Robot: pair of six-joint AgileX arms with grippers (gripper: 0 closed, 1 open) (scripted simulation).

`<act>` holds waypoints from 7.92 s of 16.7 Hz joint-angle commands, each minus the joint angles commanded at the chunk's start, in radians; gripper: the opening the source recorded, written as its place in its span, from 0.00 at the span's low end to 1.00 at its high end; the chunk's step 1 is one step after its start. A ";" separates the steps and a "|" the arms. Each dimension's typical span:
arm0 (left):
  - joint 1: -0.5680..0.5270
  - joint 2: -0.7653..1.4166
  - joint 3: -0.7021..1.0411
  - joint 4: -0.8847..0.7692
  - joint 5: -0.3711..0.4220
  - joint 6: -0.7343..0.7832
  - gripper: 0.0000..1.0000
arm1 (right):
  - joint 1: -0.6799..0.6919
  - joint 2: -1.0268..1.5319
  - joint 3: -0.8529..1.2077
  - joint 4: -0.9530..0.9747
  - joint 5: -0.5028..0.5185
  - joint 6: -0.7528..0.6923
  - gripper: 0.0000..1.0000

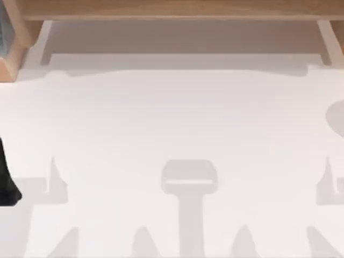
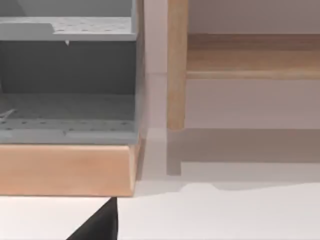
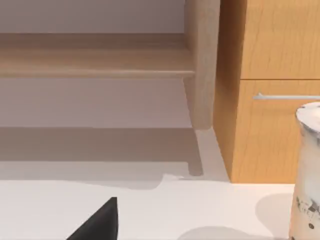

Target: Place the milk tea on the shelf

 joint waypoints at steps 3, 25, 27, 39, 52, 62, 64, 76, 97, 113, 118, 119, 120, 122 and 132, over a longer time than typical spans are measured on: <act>0.000 0.000 0.000 0.000 0.000 0.000 1.00 | -0.003 0.010 0.002 0.010 -0.004 0.000 1.00; 0.000 0.000 0.000 0.000 0.000 0.000 1.00 | -0.506 1.780 0.256 1.403 -0.469 -0.047 1.00; 0.000 0.000 0.000 0.000 0.000 0.000 1.00 | -0.536 1.879 0.274 1.488 -0.497 -0.050 1.00; 0.000 0.000 0.000 0.000 0.000 0.000 1.00 | -0.531 1.996 0.355 1.537 -0.490 -0.050 1.00; 0.000 0.000 0.000 0.000 0.000 0.000 1.00 | -0.428 2.105 0.584 1.420 -0.386 -0.039 0.85; 0.000 0.000 0.000 0.000 0.000 0.000 1.00 | -0.428 2.105 0.584 1.420 -0.386 -0.039 0.10; 0.000 0.000 0.000 0.000 0.000 0.000 1.00 | -0.428 2.105 0.584 1.420 -0.386 -0.039 0.00; 0.000 0.000 0.000 0.000 0.000 0.000 1.00 | -0.429 2.067 0.582 1.384 -0.386 -0.037 0.00; 0.000 0.000 0.000 0.000 0.000 0.000 1.00 | 0.267 1.879 0.899 0.841 -0.030 0.062 0.00; 0.000 0.000 0.000 0.000 0.000 0.000 1.00 | 0.433 1.928 1.485 0.327 0.472 0.056 0.00; 0.000 0.000 0.000 0.000 0.000 0.000 1.00 | 0.437 1.925 1.484 0.329 0.470 0.058 0.00; 0.000 0.000 0.000 0.000 0.000 0.000 1.00 | 0.436 1.934 1.490 0.332 0.469 0.058 0.00; 0.000 0.000 0.000 0.000 0.000 0.000 1.00 | 0.434 1.944 1.496 0.335 0.467 0.058 0.00; 0.000 0.000 0.000 0.000 0.000 0.000 1.00 | 0.429 1.965 1.510 0.342 0.463 0.057 0.00; 0.000 0.000 0.000 0.000 0.000 0.000 1.00 | 0.404 2.068 1.575 0.377 0.443 0.051 0.00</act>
